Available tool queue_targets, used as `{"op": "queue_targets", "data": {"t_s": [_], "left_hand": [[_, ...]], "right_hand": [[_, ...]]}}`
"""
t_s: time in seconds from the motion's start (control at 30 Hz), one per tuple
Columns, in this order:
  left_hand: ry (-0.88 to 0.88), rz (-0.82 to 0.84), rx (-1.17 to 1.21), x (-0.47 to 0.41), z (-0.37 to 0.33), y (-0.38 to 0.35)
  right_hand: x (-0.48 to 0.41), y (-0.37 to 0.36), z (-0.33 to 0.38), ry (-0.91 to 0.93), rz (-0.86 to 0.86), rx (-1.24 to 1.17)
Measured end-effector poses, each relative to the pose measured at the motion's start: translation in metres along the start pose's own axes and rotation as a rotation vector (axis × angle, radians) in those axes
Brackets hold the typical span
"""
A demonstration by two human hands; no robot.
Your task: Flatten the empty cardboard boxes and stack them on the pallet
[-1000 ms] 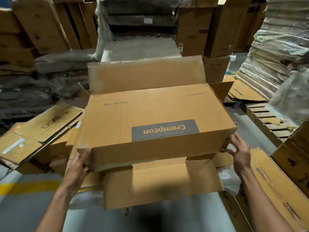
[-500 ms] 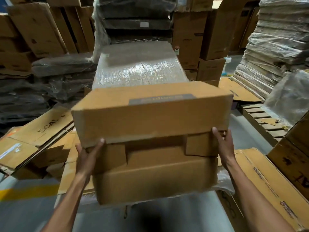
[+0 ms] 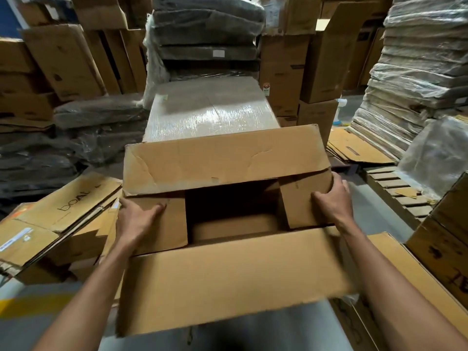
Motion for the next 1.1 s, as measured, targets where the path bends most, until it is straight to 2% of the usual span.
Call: {"op": "queue_targets", "data": {"t_s": [0.1, 0.2, 0.3, 0.33, 0.4, 0.5, 0.57, 0.67, 0.7, 0.73, 0.8, 0.9, 1.1], "left_hand": [[-0.085, -0.089, -0.003, 0.007, 0.009, -0.009], [-0.154, -0.17, -0.153, 0.024, 0.011, -0.02], [-0.193, -0.15, -0.293, 0.04, 0.017, -0.042], [-0.205, -0.137, -0.316, 0.042, 0.019, -0.05], [-0.223, -0.119, -0.328, 0.044, 0.019, -0.059], [-0.23, -0.135, -0.352, 0.042, 0.02, -0.062], [-0.212, -0.149, -0.39, 0.042, 0.022, -0.062], [-0.197, -0.132, -0.409, 0.042, 0.024, -0.062], [-0.196, -0.127, -0.409, 0.041, 0.023, -0.062], [-0.186, -0.122, -0.408, 0.041, 0.023, -0.061], [-0.165, -0.127, -0.414, 0.041, 0.022, -0.06], [-0.22, -0.128, -0.426, 0.045, 0.026, -0.06], [-0.23, -0.135, -0.433, 0.051, 0.029, -0.062]], "right_hand": [[0.006, -0.007, -0.012, 0.021, -0.047, 0.039], [0.011, -0.012, -0.015, 0.074, -0.092, 0.085], [0.036, -0.027, -0.005, 0.287, -0.212, 0.202], [0.046, -0.035, 0.003, 0.382, -0.199, 0.216], [0.066, -0.054, 0.022, 0.494, -0.018, 0.151], [0.084, -0.082, 0.053, 0.458, 0.234, 0.056], [0.091, -0.101, 0.073, 0.324, 0.336, -0.116], [0.1, -0.114, 0.104, -0.117, 0.534, -0.771], [0.103, -0.116, 0.112, -0.214, 0.573, -0.979], [0.105, -0.115, 0.12, -0.231, 0.58, -1.099], [0.106, -0.113, 0.132, -0.14, 0.527, -1.174], [0.098, -0.105, 0.15, 0.123, 0.398, -1.017], [0.051, -0.092, 0.189, 0.509, 0.177, -0.325]]}}
Point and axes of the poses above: each hand's wrist, its own x-axis away from the middle knuckle, its own y-axis out of the back of the hand, z = x × y, the point moved 1 cm from there along -x, towards the middle knuckle
